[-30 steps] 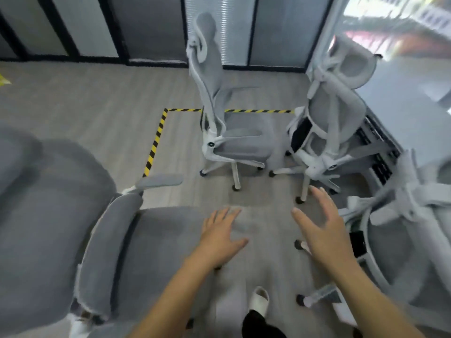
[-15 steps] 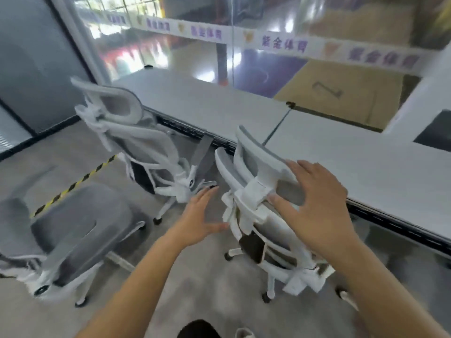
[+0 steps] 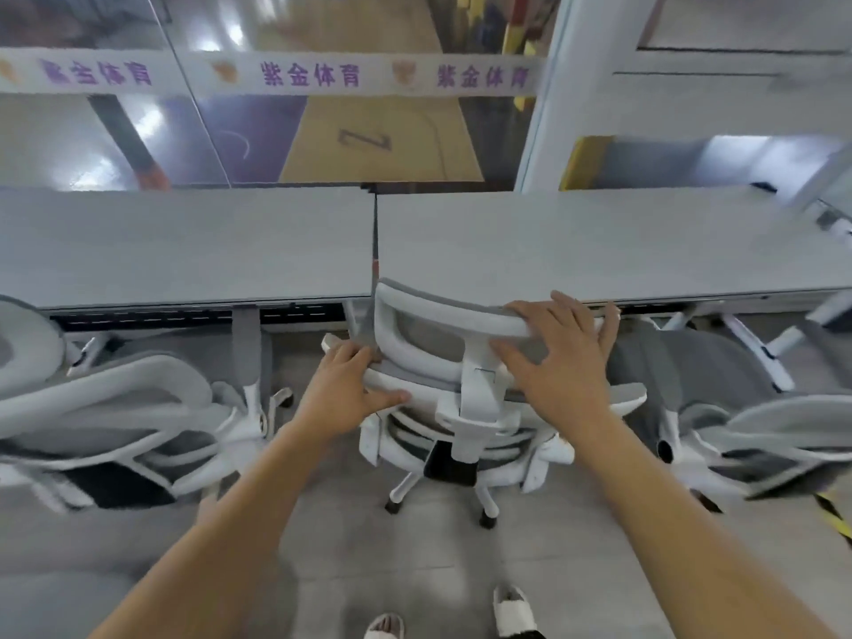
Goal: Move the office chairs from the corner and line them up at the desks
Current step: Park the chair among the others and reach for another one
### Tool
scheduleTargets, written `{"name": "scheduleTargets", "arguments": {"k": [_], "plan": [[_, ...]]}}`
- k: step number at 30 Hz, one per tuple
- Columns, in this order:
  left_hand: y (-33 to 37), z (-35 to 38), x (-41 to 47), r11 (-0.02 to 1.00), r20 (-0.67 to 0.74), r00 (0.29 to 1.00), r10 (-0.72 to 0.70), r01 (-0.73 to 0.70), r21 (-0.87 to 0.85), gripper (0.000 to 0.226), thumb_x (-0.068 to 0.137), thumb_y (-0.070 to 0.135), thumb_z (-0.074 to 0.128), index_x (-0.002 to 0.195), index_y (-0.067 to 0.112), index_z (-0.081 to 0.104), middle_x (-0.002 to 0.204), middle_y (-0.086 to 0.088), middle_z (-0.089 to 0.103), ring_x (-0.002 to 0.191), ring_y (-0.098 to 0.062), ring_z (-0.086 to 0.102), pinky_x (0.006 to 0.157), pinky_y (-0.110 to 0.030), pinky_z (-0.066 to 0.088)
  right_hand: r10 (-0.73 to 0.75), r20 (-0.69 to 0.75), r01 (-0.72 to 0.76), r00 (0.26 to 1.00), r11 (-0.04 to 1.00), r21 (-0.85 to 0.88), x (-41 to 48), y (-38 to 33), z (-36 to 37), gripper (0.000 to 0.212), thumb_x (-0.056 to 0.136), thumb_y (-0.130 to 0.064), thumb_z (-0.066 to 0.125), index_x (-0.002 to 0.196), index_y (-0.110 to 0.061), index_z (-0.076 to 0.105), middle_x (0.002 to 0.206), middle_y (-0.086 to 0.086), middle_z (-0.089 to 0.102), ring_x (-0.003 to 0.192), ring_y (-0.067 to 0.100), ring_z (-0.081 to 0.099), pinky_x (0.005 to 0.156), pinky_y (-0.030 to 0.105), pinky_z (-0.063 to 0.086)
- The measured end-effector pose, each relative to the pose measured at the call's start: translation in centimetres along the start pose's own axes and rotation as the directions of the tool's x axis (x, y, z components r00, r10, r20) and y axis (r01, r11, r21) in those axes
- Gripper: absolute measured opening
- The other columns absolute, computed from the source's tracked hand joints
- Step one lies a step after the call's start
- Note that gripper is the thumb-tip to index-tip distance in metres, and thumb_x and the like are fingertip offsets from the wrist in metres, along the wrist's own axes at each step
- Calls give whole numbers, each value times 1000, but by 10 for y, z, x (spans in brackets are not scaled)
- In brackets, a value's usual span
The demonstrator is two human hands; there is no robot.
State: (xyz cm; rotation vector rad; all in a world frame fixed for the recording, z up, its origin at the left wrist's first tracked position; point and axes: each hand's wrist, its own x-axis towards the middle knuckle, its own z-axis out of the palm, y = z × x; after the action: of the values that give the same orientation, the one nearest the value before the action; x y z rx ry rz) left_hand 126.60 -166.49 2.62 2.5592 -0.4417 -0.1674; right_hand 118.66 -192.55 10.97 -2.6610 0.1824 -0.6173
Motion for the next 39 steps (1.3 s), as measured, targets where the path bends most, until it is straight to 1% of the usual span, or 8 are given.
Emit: {"name": "scheduleTargets", "arguments": {"k": [4,8,11,14,18,21,27,39], "plan": [[-6,0,-33,999,-48,999,-8,5,-51,71,71,69,69,124,24,54,124,10,42,129,-13,30,93,-30,34,22,-22,-21,1000,1000,23,-25,-14,-6,43,81,-58,57,114,-33,67,116,-13,63,125,14,44,116,52,-1],[-23,2,-80,998,-133,991,-6,-3,-67,76,58,82,63,108,24,60,111,13,44,114,-10,38,85,-28,36,-35,-65,36,997,999,17,-70,-33,-9,55,85,-54,59,135,-32,54,146,-8,46,145,16,24,117,56,1],[-34,6,-119,996,-231,973,18,-37,-82,74,58,80,66,102,22,63,109,15,47,108,-6,39,85,-24,38,182,-160,-138,970,958,251,-132,-26,-14,70,82,-55,61,144,-29,41,158,-5,26,148,17,15,118,55,11],[-41,9,-153,997,-272,962,-4,-17,-75,72,57,80,64,100,23,63,114,15,49,109,-11,45,88,-26,43,372,-27,-345,928,883,319,-195,19,-10,71,78,-64,57,139,-30,45,155,-13,27,147,14,16,114,57,25],[-45,11,-186,998,-250,968,-34,17,-69,72,57,83,63,100,25,64,115,9,53,119,-22,51,98,-44,46,168,125,-190,978,962,195,-226,56,2,55,76,-59,59,122,-28,62,136,-4,53,144,25,22,116,38,23],[-38,11,-209,998,-263,964,-38,25,-53,71,56,79,65,98,22,67,112,9,54,117,-23,53,99,-39,44,73,137,-91,988,987,132,-231,64,-7,52,76,-58,59,110,-22,71,115,-4,64,129,36,44,115,20,19],[-33,8,-261,990,-233,963,-137,125,-66,74,51,89,59,98,32,64,110,17,49,109,-15,49,80,-33,50,5,184,-10,983,1000,27,-245,59,-23,55,73,-64,57,105,-23,74,106,-7,68,122,31,49,111,12,18],[-90,-15,-300,990,-284,951,-125,102,-92,82,57,90,55,98,20,66,110,9,50,113,-27,52,92,-35,41,-38,154,26,987,996,83,-278,-3,-7,50,74,-61,63,105,-23,74,106,-6,67,119,29,48,110,12,18]]}}
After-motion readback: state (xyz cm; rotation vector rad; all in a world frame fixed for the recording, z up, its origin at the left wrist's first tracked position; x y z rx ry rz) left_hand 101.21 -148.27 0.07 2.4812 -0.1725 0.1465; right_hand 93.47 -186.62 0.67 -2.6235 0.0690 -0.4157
